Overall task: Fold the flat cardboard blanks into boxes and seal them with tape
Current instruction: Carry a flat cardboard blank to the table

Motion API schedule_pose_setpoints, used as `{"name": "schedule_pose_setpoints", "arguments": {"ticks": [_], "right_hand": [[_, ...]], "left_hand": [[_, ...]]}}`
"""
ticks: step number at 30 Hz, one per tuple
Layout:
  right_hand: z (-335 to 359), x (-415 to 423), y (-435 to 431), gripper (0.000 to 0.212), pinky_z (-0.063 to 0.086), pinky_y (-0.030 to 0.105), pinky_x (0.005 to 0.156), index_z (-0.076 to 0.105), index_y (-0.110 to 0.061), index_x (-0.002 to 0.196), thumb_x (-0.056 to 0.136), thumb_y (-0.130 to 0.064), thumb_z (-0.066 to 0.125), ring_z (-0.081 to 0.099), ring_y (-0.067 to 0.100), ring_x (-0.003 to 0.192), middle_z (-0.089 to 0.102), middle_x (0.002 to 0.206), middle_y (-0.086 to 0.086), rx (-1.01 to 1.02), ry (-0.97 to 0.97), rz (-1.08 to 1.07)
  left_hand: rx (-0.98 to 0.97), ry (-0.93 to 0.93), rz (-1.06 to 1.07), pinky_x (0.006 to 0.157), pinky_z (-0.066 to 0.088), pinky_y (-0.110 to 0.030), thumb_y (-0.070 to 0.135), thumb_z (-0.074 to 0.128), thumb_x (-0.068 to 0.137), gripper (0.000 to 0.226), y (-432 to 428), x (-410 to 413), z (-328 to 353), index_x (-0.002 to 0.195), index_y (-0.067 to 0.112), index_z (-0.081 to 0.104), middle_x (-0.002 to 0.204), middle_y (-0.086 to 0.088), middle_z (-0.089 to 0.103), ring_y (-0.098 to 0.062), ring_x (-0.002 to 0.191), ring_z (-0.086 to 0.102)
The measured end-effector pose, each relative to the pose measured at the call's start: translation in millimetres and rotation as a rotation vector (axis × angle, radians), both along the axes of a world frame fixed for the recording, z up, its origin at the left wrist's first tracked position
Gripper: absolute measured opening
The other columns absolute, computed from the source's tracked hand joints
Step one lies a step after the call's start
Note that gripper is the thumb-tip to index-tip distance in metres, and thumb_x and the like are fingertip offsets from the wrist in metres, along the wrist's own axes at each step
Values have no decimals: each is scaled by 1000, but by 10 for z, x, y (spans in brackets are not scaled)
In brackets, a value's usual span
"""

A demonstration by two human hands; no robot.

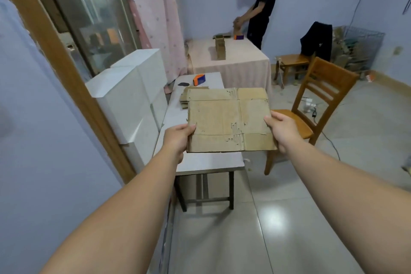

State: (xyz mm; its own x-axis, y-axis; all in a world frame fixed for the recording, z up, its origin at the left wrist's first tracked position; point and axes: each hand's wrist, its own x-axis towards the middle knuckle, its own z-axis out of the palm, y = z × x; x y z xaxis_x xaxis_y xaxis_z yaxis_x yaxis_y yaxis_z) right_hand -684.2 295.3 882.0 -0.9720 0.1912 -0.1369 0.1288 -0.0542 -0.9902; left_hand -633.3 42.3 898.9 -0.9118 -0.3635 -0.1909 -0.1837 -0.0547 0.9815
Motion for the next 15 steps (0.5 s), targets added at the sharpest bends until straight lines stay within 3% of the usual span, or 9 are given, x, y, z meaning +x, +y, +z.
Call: {"name": "schedule_pose_setpoints", "arguments": {"ticks": [4, 6, 12, 15], "right_hand": [[-16, -404, 221, 39, 52, 25, 63, 52, -16, 136, 96, -16, 55, 65, 11, 87, 67, 101, -3, -3, -1, -38], [-13, -594, 360, 39, 52, 26, 64, 53, -17, 135, 96, -17, 56, 65, 13, 88, 67, 108, 0, 8, 0, -52], [-21, -1142, 759, 37, 57, 39, 81, 55, -18, 134, 97, -16, 54, 66, 17, 94, 68, 112, 2, 18, -22, -109], [-54, -1432, 975, 35, 57, 41, 81, 57, -20, 132, 97, -17, 55, 66, 18, 94, 69, 109, 0, 29, -42, -139]], "left_hand": [[1, -6, -21, 54, 45, -23, 21, 67, 87, 19, 207, -508, -38, 104, 13, 66, 94, -1, 69, -13, 78, 63], [9, -10, -41, 58, 44, -26, 21, 67, 87, 22, 317, -764, -73, 107, 12, 66, 101, -4, 68, -16, 83, 62], [53, -34, -115, 52, 43, -22, 21, 67, 88, 20, 692, -1492, -212, 106, 12, 66, 86, 3, 67, -11, 72, 61], [86, -50, -163, 53, 45, -21, 21, 68, 87, 21, 884, -1900, -326, 105, 11, 67, 84, 3, 68, -11, 70, 61]]}}
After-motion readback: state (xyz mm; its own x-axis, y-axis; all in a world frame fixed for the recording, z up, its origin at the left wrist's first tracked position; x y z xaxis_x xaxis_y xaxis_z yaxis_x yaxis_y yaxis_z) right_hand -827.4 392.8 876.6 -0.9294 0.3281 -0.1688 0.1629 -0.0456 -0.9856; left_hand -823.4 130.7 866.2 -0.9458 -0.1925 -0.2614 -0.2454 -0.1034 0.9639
